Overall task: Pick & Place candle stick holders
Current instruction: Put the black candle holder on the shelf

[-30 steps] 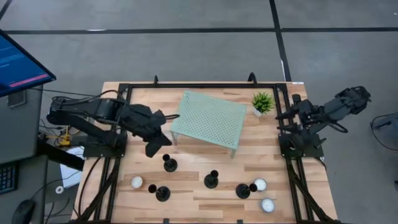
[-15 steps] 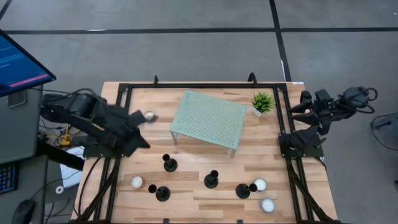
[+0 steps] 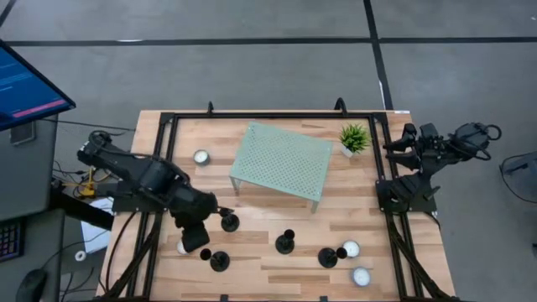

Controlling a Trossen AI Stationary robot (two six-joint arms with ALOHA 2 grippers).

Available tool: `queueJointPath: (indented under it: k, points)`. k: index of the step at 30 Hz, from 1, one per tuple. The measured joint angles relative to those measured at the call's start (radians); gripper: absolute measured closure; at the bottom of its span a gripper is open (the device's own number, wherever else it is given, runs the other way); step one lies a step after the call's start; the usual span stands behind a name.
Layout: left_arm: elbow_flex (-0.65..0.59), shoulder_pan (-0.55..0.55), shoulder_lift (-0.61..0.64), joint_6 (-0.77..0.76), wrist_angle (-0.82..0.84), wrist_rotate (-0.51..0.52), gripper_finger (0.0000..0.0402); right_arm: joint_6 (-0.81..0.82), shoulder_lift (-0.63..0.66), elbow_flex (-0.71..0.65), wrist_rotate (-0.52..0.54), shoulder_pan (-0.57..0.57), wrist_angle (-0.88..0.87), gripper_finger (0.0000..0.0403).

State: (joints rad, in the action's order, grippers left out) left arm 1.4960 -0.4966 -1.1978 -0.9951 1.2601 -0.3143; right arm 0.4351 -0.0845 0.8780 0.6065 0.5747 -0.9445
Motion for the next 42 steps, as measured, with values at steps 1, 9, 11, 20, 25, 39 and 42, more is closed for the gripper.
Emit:
queueJointPath:
  k: [1,9,11,20,25,39,42]
  points:
    - [0.0,0.011,-0.003,-0.017,-0.002,-0.049,0.036,0.0,0.0,0.0,0.002,0.0,-0.006,0.0211]
    - [0.001,0.112,0.089,-0.375,-0.24,-0.093,0.0301,0.0,0.0,0.0,0.023,0.0,-0.02,0.0154]
    - [0.001,0.111,0.108,-0.47,-0.363,-0.001,0.0298,0.0,0.0,0.0,0.022,0.0,-0.02,0.0149]
    - [0.003,0.163,0.102,-0.366,-0.569,0.184,0.0298,0.081,0.0,0.0,0.021,0.0,0.015,0.0147]
    - [0.143,0.155,0.02,-0.436,-0.583,0.116,0.0318,0.088,0.0,0.0,0.02,0.0,0.014,0.0147]
    - [0.468,0.1,-0.228,-0.349,-0.1,-0.059,0.0398,0.09,0.0,0.0,0.019,0.0,0.002,0.0147]
    - [0.468,0.065,-0.227,-0.313,0.087,-0.001,0.0399,0.089,0.0,0.0,0.019,0.0,-0.001,0.0147]
